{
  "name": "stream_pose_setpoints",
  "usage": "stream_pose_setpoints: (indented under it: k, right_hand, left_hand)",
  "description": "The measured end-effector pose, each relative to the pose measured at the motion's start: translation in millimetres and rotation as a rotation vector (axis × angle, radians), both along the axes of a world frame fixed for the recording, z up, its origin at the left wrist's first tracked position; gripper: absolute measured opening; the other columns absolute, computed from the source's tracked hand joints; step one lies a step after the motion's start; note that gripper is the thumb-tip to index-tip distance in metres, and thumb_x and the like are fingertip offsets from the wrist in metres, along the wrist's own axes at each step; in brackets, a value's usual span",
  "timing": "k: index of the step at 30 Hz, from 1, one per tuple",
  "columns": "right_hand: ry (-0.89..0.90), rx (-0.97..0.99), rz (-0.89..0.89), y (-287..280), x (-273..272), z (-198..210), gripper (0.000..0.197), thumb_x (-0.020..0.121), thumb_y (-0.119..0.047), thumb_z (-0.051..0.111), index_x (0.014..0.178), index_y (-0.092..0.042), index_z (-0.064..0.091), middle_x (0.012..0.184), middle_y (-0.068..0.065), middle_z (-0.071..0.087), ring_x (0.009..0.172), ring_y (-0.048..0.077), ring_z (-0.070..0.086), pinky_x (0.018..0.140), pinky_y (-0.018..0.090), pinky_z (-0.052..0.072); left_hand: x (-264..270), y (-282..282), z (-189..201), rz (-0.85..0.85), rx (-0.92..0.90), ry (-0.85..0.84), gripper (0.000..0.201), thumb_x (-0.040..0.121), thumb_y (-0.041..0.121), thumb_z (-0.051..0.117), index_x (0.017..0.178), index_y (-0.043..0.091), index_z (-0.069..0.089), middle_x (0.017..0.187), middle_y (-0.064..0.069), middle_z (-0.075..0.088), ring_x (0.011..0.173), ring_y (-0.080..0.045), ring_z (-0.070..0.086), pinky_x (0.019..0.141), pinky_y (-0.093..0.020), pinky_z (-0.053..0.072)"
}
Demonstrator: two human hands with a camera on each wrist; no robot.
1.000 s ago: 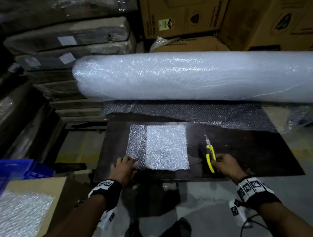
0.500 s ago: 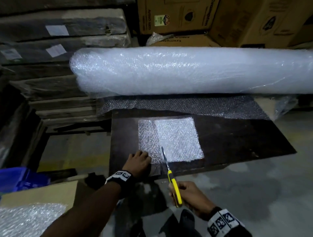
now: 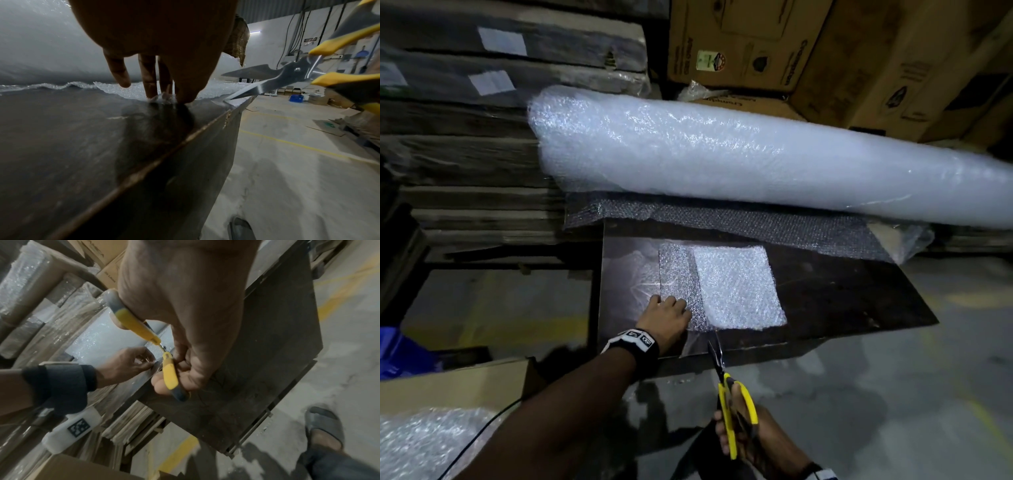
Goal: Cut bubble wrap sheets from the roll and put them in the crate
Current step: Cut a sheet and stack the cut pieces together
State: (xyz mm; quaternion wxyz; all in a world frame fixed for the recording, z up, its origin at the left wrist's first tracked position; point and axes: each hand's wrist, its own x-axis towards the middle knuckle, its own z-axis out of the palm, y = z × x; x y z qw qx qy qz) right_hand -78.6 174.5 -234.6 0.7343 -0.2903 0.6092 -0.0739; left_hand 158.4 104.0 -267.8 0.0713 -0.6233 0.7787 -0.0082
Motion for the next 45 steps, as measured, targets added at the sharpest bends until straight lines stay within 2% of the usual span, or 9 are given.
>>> stream_pose_setpoints:
  k: [4, 10, 13, 16, 20, 25, 31, 40, 45]
  right_hand:
    - [0.014, -0.095, 0.025, 1.4, 3.7, -5.9, 0.054, 0.083, -0.056, 0.053, 0.089, -0.005, 0.067, 0.077, 0.017, 0.062, 0.064, 0.03, 0.059, 0.056, 0.036, 0.05]
    - [-0.091, -0.131, 0.008, 0.5, 7.1, -8.1, 0.058, 0.074, -0.055, 0.061, 0.089, 0.001, 0.064, 0.076, 0.018, 0.059, 0.06, 0.026, 0.058, 0.055, 0.034, 0.051]
    - [-0.063, -0.124, 0.028, -2.8, 8.8, -9.2, 0.061, 0.07, -0.059, 0.062, 0.084, 0.0, 0.061, 0.071, 0.015, 0.058, 0.057, 0.025, 0.056, 0.053, 0.032, 0.049]
    - [-0.083, -0.123, 0.034, -5.6, 6.6, -8.4, 0.056, 0.074, -0.057, 0.059, 0.082, -0.001, 0.061, 0.07, 0.014, 0.057, 0.056, 0.024, 0.055, 0.052, 0.031, 0.048]
    - [-0.106, -0.112, 0.046, -6.7, 1.8, -8.4, 0.052, 0.091, -0.052, 0.051, 0.081, -0.002, 0.061, 0.069, 0.012, 0.056, 0.057, 0.022, 0.053, 0.054, 0.03, 0.046]
    - [-0.082, -0.183, 0.031, -14.0, 3.9, -11.2, 0.059, 0.08, -0.057, 0.061, 0.082, 0.002, 0.066, 0.069, 0.014, 0.062, 0.057, 0.023, 0.058, 0.056, 0.031, 0.051]
    - [-0.092, -0.202, 0.032, -22.0, 10.1, -13.5, 0.053, 0.088, -0.051, 0.061, 0.082, 0.001, 0.065, 0.066, 0.011, 0.062, 0.054, 0.021, 0.058, 0.053, 0.028, 0.051]
    - [-0.063, -0.245, 0.052, -32.1, 15.2, -26.1, 0.064, 0.063, -0.067, 0.071, 0.076, -0.004, 0.068, 0.067, 0.013, 0.063, 0.055, 0.024, 0.058, 0.058, 0.033, 0.053]
    - [-0.039, -0.276, 0.072, -32.8, 14.9, -29.4, 0.063, 0.063, -0.07, 0.075, 0.071, -0.008, 0.067, 0.064, 0.012, 0.061, 0.053, 0.024, 0.057, 0.056, 0.032, 0.052]
  left_hand:
    - [-1.4, -4.9, -3.9, 0.023, -0.02, -0.022, 0.023, 0.096, 0.024, 0.05, 0.114, 0.013, 0.059, 0.116, -0.01, 0.059, 0.109, -0.032, 0.055, 0.091, -0.049, 0.04]
    - [-0.8, -9.1, -5.6, 0.049, -0.143, 0.022, 0.018, 0.073, 0.02, 0.069, 0.089, 0.017, 0.063, 0.089, -0.004, 0.062, 0.083, -0.027, 0.058, 0.07, -0.044, 0.045]
    - [-0.8, -10.2, -5.1, 0.048, -0.218, 0.043, 0.019, 0.071, 0.019, 0.068, 0.088, 0.016, 0.061, 0.087, -0.004, 0.06, 0.081, -0.027, 0.057, 0.068, -0.043, 0.044]
    - [-1.8, -12.7, -4.9, 0.069, -0.217, 0.061, 0.018, 0.076, 0.021, 0.067, 0.093, 0.016, 0.061, 0.092, -0.004, 0.061, 0.087, -0.027, 0.057, 0.072, -0.045, 0.044]
    - [-5.7, -14.7, -3.1, 0.061, -0.219, 0.063, 0.016, 0.079, 0.02, 0.067, 0.093, 0.016, 0.062, 0.094, -0.005, 0.062, 0.089, -0.028, 0.057, 0.073, -0.045, 0.043]
    - [-3.5, -13.9, -2.2, 0.034, -0.263, 0.083, 0.029, 0.064, 0.026, 0.08, 0.085, 0.016, 0.062, 0.085, -0.004, 0.061, 0.08, -0.027, 0.058, 0.066, -0.041, 0.043]
    - [5.1, -7.8, -6.8, 0.042, -0.293, 0.076, 0.029, 0.063, 0.026, 0.075, 0.086, 0.014, 0.062, 0.085, -0.005, 0.059, 0.079, -0.027, 0.055, 0.069, -0.039, 0.039]
    - [1.1, -3.5, -23.5, 0.025, -0.331, 0.065, 0.016, 0.072, 0.023, 0.058, 0.084, 0.013, 0.059, 0.084, -0.007, 0.059, 0.078, -0.028, 0.053, 0.065, -0.039, 0.04]
    - [-1.4, -0.2, -22.1, 0.079, -0.277, 0.047, 0.018, 0.075, 0.026, 0.051, 0.085, 0.015, 0.06, 0.087, -0.006, 0.061, 0.08, -0.028, 0.056, 0.068, -0.041, 0.042]
